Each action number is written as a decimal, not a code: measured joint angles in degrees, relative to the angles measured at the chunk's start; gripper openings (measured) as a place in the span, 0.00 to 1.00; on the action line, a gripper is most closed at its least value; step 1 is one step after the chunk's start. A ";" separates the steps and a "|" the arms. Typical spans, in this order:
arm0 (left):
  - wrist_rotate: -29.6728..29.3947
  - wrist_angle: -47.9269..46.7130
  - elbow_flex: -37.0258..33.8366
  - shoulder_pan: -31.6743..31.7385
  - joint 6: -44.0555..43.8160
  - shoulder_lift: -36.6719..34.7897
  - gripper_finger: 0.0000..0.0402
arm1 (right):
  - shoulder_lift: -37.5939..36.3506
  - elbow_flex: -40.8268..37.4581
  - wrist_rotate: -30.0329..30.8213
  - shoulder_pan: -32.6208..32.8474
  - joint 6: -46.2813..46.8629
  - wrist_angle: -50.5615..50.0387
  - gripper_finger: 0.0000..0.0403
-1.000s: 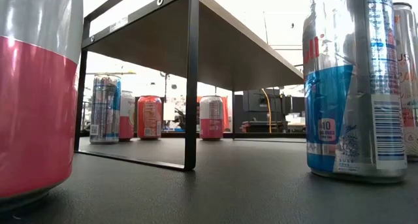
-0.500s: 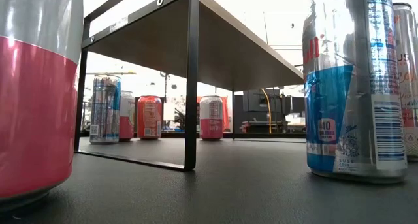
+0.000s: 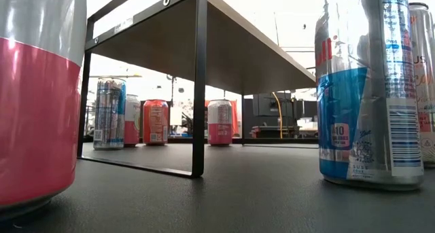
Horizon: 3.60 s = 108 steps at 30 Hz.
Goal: Place canned beverage on shelf
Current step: Put the top blue soda can on the shelf
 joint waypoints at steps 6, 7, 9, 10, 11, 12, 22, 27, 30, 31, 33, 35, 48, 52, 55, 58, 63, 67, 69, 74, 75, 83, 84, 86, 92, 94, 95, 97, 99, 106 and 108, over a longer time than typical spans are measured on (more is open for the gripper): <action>-0.25 -21.85 12.90 -1.04 -0.23 2.07 0.79 | 0.03 0.00 4.74 3.17 -6.88 -4.73 0.53; -0.25 -24.20 15.03 -1.10 -0.25 2.58 0.79 | 0.04 0.00 5.39 3.60 -7.63 -5.20 0.53; -0.23 -28.42 18.99 -1.12 -0.70 3.27 0.79 | 0.08 0.00 6.24 4.25 -8.83 -6.65 0.53; -0.23 -30.39 20.92 -1.12 -1.35 3.50 0.79 | 0.14 0.00 6.23 4.50 -9.26 -7.14 0.53; -0.23 -32.83 22.82 -1.12 -1.73 3.67 0.79 | 0.23 0.00 6.42 4.73 -9.80 -7.45 0.53; -0.23 -35.19 24.50 -1.12 -2.01 3.81 0.79 | 0.34 0.00 6.74 5.00 -10.20 -7.87 0.53; 1.41 -51.62 32.09 -0.90 -5.60 5.84 0.79 | 2.67 0.00 12.03 7.68 -14.75 -13.47 0.53; 3.55 -55.54 32.05 -0.42 -6.26 7.05 0.79 | 3.77 0.00 12.11 7.91 -15.06 -13.45 0.53; 4.29 -54.80 32.20 -0.45 -5.53 8.18 0.79 | 4.13 0.00 12.18 7.89 -15.02 -13.42 0.53; 4.31 -55.19 32.18 -0.48 -4.21 8.27 0.79 | 4.16 0.00 12.21 7.89 -15.03 -13.47 0.53; 4.27 -55.06 32.14 -0.48 -2.41 8.90 0.79 | 4.27 0.00 12.19 7.89 -15.08 -13.44 0.53; 4.29 -55.00 32.15 -0.42 -1.69 9.41 0.80 | 4.38 0.00 12.08 7.89 -15.00 -13.50 0.53; 13.22 -55.02 32.09 4.16 -5.09 11.79 0.95 | 4.45 0.00 12.17 7.89 -16.20 -15.27 0.53; 16.54 -54.99 32.06 5.46 -4.75 12.72 0.95 | 4.45 0.00 12.18 7.89 -16.43 -16.18 0.53; 19.32 -54.29 32.17 6.07 -4.77 13.85 0.95 | 4.45 0.00 12.17 7.89 -16.43 -16.03 0.53; 21.01 -54.65 32.06 6.27 -4.77 14.66 0.95 | 4.45 0.00 12.21 7.89 -16.42 -16.03 0.53; 20.93 -54.27 32.06 6.29 -4.79 15.23 0.94 | 4.45 0.00 12.36 7.89 -16.43 -16.01 0.53; 20.18 -53.49 32.09 6.27 -4.79 15.12 0.89 | 4.45 0.00 13.81 7.89 -16.42 -16.07 0.53; 20.19 -53.31 32.09 6.27 -4.80 15.12 0.86 | 4.45 0.00 13.85 7.86 -16.43 -16.03 0.53; 21.59 -53.57 32.09 6.27 -4.81 15.12 0.79 | 4.45 0.00 13.81 7.89 -16.43 -16.08 0.53; 21.64 -53.58 32.09 6.27 -4.79 15.12 0.78 | 4.45 0.00 13.79 7.89 -16.43 -16.12 0.53; 21.60 -53.68 32.09 6.23 -4.81 15.12 0.78 | 4.45 0.00 13.83 7.89 -16.49 -16.40 0.53; 21.62 -53.68 32.09 6.23 -4.81 15.11 0.78 | 4.45 0.00 13.83 7.86 -16.59 -16.42 0.53; 21.61 -53.68 32.09 6.22 -4.82 15.11 0.78 | 4.45 0.00 13.85 7.87 -16.63 -16.42 0.53; 21.62 -53.70 32.09 6.16 -6.28 15.10 0.77 | 4.45 0.00 13.83 7.89 -16.65 -16.42 0.53; 21.64 -53.72 32.09 6.16 -6.30 15.10 0.75 | 4.45 0.00 13.83 7.89 -16.66 -16.42 0.53; 21.84 -53.72 32.09 6.16 -6.32 15.10 0.74 | 4.43 0.00 13.83 7.89 -16.69 -16.40 0.53; 22.38 -53.77 32.09 6.17 -6.36 15.10 0.69 | 4.43 0.00 13.76 7.89 -16.98 -16.42 0.53; 22.54 -54.08 32.09 6.18 -6.83 15.10 0.65 | 4.40 0.00 13.63 7.89 -16.97 -16.47 0.53; 22.87 -54.89 32.09 6.16 -7.20 15.03 0.59 | 4.40 -0.02 13.55 7.89 -16.61 -16.66 0.53; 22.87 -54.97 32.09 6.16 -7.18 15.03 0.59 | 4.40 -0.02 13.62 7.89 -16.60 -16.68 0.53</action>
